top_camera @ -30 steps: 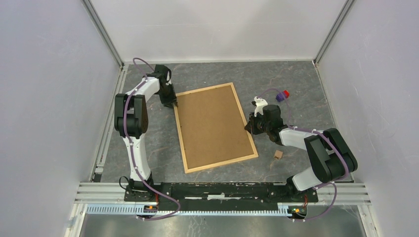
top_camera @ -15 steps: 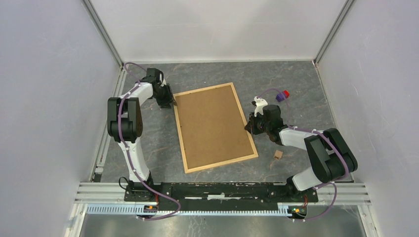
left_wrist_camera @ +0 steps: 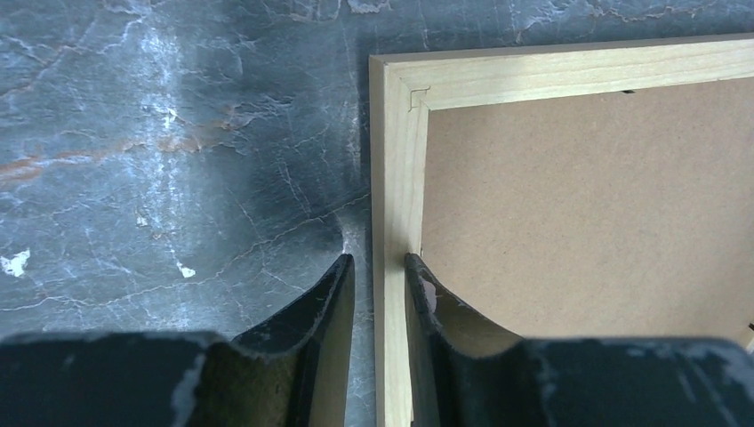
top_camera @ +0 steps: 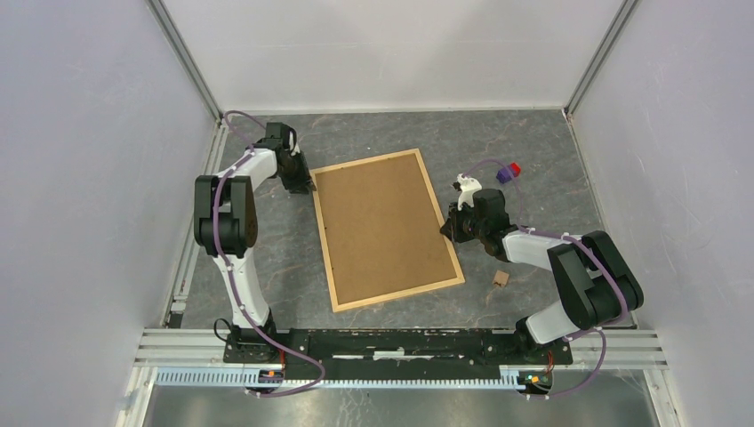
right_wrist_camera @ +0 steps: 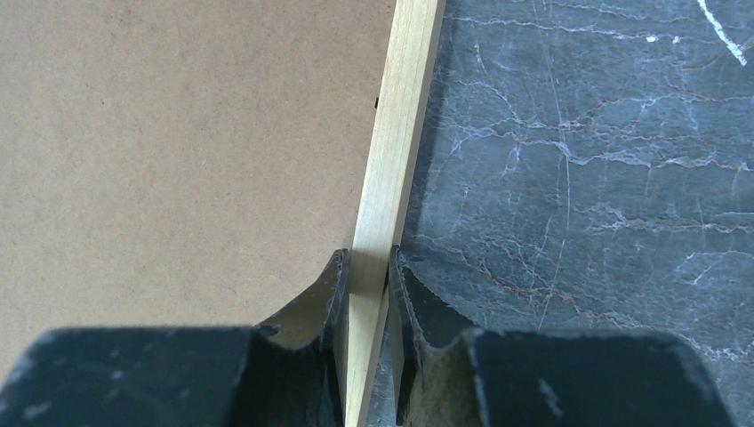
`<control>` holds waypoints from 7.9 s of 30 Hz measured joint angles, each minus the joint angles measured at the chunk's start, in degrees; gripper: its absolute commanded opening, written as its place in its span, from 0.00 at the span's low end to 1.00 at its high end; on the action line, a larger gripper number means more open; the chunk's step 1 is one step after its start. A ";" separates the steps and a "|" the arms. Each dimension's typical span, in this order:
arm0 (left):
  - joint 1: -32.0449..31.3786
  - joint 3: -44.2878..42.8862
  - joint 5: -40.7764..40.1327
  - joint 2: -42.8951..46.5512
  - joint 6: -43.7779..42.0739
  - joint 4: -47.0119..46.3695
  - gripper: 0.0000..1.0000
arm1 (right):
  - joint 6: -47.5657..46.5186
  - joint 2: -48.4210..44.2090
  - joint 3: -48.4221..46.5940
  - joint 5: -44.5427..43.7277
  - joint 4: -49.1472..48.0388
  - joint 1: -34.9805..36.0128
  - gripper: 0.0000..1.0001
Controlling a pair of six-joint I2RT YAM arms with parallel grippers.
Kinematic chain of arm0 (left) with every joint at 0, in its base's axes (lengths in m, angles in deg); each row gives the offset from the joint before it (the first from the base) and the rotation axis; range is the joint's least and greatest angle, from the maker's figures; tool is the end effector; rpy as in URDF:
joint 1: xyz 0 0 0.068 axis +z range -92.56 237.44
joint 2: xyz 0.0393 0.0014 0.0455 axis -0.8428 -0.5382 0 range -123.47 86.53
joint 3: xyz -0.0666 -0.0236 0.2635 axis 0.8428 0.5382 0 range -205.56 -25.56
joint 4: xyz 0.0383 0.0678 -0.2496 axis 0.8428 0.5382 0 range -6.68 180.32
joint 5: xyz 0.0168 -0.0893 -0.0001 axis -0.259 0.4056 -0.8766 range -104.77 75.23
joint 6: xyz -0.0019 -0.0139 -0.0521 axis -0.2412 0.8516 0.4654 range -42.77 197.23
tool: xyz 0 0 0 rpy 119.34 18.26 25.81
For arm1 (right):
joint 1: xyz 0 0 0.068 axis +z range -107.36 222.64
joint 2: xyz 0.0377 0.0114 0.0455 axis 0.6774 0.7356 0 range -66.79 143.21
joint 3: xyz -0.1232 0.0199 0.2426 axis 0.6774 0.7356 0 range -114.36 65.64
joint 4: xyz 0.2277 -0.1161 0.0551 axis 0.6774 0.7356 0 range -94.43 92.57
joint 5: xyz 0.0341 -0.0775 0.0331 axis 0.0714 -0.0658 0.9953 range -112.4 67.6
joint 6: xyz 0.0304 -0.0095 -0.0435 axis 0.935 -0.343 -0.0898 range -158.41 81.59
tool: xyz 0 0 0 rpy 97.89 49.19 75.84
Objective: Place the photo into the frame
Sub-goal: Install the photo frame at the center of the board.
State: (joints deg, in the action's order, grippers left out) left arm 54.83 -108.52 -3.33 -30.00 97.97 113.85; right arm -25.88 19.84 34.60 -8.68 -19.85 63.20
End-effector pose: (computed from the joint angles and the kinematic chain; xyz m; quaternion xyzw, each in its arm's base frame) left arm 0.4220 -0.0264 0.1663 -0.1307 0.9611 -0.1402 0.1987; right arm 0.2548 0.1047 0.1388 -0.1132 0.8947 0.2230 0.3702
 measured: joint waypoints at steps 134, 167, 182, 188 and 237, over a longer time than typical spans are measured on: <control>-1.66 -5.88 -6.34 -3.17 1.53 7.98 0.44 | 0.00 -0.02 0.04 1.01 0.04 -0.04 0.00; -2.14 -12.13 -8.00 -6.73 -0.33 15.02 0.65 | 0.02 -0.22 0.17 1.18 0.20 -0.04 0.00; -2.86 -11.72 -5.62 -6.51 -1.95 13.64 0.75 | 0.04 -0.35 0.26 1.55 0.35 -0.04 0.00; -2.95 -1.77 1.60 2.40 -1.03 9.51 0.92 | 0.24 -0.31 0.26 1.31 0.37 -0.04 0.09; -15.15 43.54 3.06 31.78 17.42 -11.78 0.31 | -3.65 6.23 -17.25 -6.88 27.04 2.14 0.62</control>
State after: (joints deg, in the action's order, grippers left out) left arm 39.68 -64.98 -0.27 1.78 115.39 102.07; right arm -29.53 26.07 17.35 -15.57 7.19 65.34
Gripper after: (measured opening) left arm 0.330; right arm 0.601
